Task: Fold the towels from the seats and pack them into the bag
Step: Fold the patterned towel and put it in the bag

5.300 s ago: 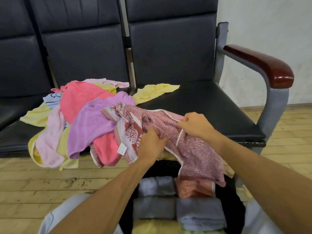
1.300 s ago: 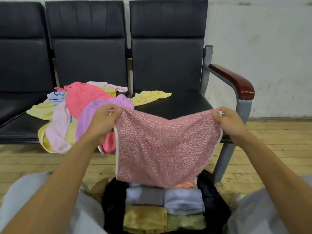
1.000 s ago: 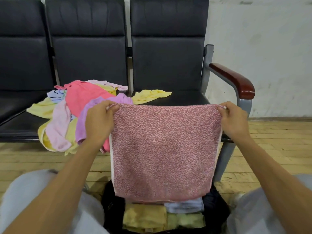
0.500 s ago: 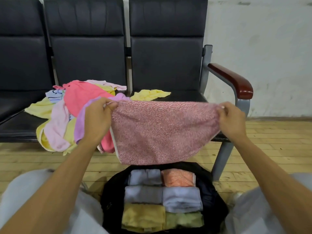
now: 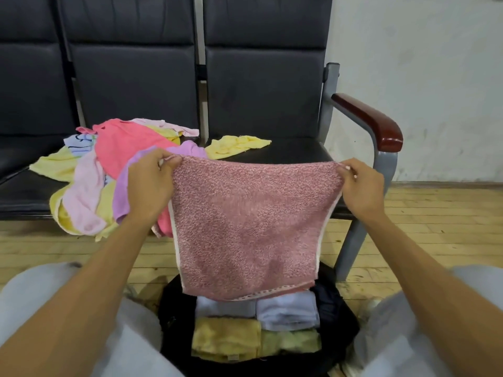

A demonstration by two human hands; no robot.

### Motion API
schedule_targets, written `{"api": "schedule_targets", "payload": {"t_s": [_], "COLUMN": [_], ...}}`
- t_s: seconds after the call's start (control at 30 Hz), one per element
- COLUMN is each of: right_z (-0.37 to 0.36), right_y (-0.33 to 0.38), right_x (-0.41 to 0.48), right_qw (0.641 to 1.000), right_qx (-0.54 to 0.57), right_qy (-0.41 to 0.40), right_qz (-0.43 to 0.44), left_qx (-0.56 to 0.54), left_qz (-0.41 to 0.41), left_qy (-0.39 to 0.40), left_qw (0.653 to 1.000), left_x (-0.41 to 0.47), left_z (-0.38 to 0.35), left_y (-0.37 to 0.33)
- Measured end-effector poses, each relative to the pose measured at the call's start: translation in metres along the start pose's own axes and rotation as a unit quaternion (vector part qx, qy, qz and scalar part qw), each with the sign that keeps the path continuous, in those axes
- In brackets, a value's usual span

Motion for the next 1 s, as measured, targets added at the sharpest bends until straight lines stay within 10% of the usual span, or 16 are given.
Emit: {"api": "schedule_targets", "payload": {"t_s": [0.57, 1.0], "right_z": [0.006, -0.009], "right_y": [-0.006, -0.013], "right_x": [0.002, 0.003], "right_qw": [0.999, 0.979], "right_qx": [-0.041, 0.112], "right_qy": [-0.004, 0.090], "right_qz": [-0.002, -0.142], "left_qx": [0.049, -0.091], "left_qz": [-0.044, 0.147], "left_qy": [0.044, 0.084], "left_qw": [0.997, 0.981], "left_x": [-0.001, 0.002], "left_z": [-0.001, -0.003], "left_y": [-0.001, 0.013]}}
Point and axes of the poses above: each hand's wrist, its own x-axis towards the middle knuckle, its own z-axis out of the back of the hand, y = z × x, the point moved 5 cm from there along x, towards the middle knuckle, and after that the axes turned 10 degrees about -x, right-handed, at the moved point
